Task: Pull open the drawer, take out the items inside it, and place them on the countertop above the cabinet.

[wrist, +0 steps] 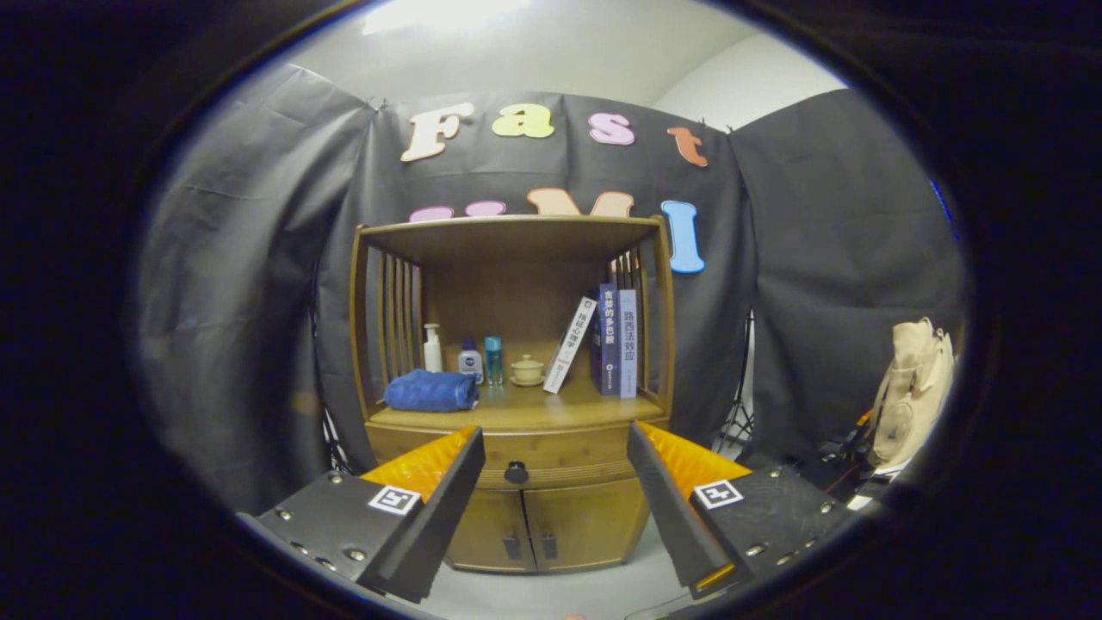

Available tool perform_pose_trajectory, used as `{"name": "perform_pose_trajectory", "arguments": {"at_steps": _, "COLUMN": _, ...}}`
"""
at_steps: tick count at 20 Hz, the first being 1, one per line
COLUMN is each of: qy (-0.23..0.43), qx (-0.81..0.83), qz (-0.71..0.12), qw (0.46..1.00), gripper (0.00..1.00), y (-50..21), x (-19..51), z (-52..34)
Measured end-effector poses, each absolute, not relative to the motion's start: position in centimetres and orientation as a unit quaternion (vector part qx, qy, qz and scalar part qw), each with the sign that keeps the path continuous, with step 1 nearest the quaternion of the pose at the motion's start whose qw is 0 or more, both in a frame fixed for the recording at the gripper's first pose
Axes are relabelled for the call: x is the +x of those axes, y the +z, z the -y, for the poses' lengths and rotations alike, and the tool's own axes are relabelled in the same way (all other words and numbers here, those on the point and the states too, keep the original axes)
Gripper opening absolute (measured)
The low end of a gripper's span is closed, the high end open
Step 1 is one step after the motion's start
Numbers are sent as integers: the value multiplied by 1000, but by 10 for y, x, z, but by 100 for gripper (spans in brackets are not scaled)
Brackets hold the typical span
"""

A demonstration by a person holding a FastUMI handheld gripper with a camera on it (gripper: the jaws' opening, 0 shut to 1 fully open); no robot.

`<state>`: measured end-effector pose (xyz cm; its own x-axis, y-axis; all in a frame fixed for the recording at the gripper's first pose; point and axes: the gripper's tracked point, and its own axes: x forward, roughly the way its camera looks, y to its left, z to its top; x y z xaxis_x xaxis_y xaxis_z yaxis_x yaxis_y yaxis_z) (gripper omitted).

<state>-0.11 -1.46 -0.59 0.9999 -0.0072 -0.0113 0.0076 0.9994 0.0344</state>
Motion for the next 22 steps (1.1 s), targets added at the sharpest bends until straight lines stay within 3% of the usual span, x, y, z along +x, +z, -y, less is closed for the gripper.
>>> {"name": "perform_pose_trajectory", "arguments": {"at_steps": 22, "qy": -17, "qx": 0, "qz": -5, "qw": 1000, "gripper": 100, "y": -18, "x": 24, "z": 17}}
